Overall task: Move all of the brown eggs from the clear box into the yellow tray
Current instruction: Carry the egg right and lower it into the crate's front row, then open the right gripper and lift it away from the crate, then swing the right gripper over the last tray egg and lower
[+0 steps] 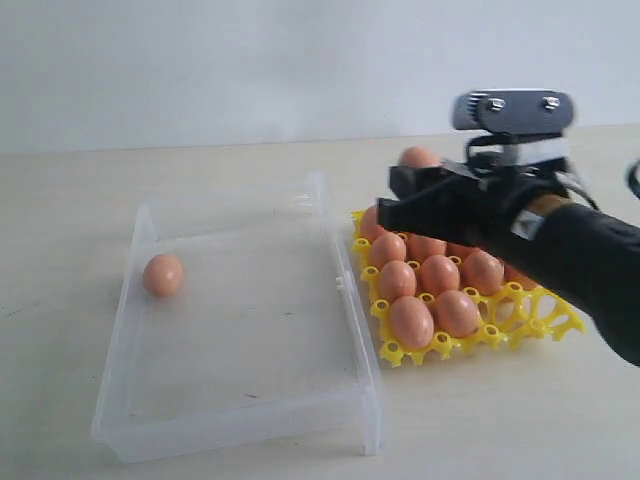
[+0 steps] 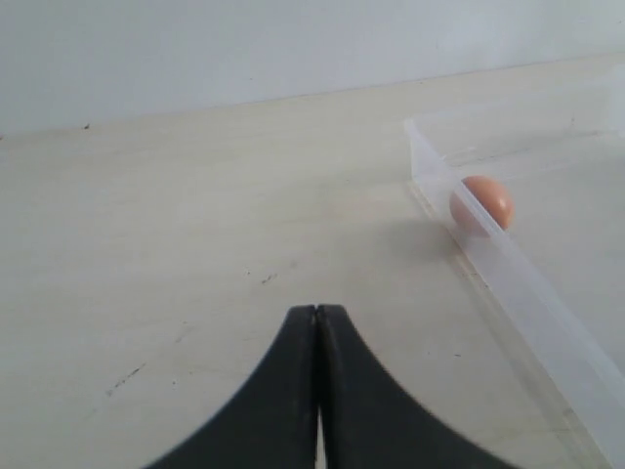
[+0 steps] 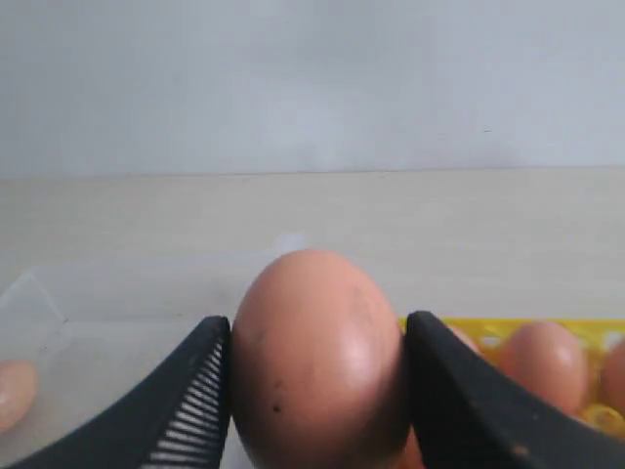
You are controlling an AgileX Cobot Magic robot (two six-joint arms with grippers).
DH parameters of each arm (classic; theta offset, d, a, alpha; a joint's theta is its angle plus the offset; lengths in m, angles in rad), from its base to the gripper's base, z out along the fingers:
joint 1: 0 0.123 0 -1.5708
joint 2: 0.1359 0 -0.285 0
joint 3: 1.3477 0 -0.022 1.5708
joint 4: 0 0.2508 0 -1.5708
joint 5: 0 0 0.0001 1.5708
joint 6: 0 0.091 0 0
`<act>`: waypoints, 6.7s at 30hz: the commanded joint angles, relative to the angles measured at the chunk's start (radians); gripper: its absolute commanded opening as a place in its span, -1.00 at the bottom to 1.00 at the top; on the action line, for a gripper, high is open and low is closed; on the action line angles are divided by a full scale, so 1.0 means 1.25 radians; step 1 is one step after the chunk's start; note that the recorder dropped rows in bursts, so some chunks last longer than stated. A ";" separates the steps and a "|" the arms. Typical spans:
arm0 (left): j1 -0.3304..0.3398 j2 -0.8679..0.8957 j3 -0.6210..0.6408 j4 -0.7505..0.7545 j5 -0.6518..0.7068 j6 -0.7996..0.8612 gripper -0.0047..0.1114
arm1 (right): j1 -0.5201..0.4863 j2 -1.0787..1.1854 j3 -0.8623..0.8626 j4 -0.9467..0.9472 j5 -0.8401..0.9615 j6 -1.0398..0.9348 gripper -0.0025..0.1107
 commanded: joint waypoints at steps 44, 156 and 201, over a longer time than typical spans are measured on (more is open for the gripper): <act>-0.001 -0.004 -0.004 -0.003 -0.006 -0.004 -0.92 | -0.075 0.178 0.180 0.146 -0.181 0.073 -0.96; -0.001 -0.004 -0.004 -0.003 -0.006 -0.004 -0.92 | 0.118 0.394 -0.877 -0.020 0.973 0.072 -0.85; -0.001 -0.004 -0.004 -0.003 -0.006 -0.004 -0.92 | 0.120 0.763 -1.296 0.137 1.150 0.179 0.05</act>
